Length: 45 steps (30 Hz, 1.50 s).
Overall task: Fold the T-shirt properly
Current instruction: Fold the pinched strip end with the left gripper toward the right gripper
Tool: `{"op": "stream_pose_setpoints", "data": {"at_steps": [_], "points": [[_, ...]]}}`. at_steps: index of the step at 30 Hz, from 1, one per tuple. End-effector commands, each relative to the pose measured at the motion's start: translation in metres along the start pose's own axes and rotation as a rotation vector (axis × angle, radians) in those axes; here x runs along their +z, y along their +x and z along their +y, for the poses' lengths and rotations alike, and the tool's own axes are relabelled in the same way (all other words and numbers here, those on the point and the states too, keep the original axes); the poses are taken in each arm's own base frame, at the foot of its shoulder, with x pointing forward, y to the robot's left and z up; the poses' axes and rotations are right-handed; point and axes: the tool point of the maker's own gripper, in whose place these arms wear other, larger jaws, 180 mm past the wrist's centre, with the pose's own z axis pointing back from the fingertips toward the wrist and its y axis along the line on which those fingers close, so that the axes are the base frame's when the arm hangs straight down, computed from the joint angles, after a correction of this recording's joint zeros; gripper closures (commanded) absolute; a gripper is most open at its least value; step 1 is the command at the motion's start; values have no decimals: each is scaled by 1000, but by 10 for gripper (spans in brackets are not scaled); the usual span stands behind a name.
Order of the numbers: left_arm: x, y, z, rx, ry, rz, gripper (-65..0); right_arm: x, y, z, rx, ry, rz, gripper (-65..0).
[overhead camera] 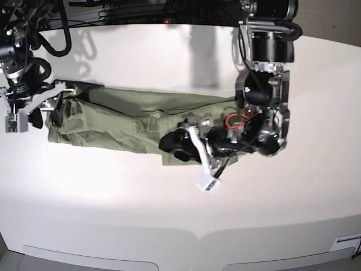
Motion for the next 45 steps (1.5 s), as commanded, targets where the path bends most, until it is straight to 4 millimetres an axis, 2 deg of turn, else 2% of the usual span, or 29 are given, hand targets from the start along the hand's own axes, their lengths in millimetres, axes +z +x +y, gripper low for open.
{"op": "stream_pose_setpoints", "data": {"at_steps": [1, 4, 7, 9, 12, 14, 19, 22, 24, 27, 31, 33, 40, 45], "points": [[7, 27, 2, -74, 34, -71, -305, -2, 10, -6, 0, -12, -37, -276], [16, 52, 7, -185, 149, -129, -304, -22, 0, -17, -53, -12, -1, -276], [21, 72, -6, -283, 211, -162, -304, -43, -20, -34, -96, -12, 111, -277], [21, 79, -18, -341, 221, -166, -305, -53, -32, -44, -126, 2, 186, -334], [14, 78, -33, -390, 204, -149, -305, -62, -44, -63, -142, 13, 254, -437], [8, 73, -40, -418, 197, -126, -305, -64, -52, -80, -138, -3, 291, -468], [1, 68, -46, -415, 203, -110, -305, -64, -68, -112, -150, -38, 353, -469], [1, 68, -45, -408, 208, -111, -305, -71, -74, -120, -225, -11, 331, -469], [1, 68, -45, -408, 208, -110, -305, -77, -86, -125, -283, 6, 342, -469], [2, 61, -39, -384, 231, -67, -305, -87, -108, -122, -347, 72, 386, -469], [9, 35, -7, -320, 409, 0, -305, -97, -126, -111, -461, 149, 402, -469], [11, 21, 0, -331, 457, 11, -305, -98, -131, -107, -483, 171, 409, -469], [22, -37, 13, -297, 478, 110, -305, -93, -135, -81, -550, 279, 455, -469], [34, -54, 27, -304, 509, 156, -305, -95, -131, -69, -581, 319, 439, -469]]}}
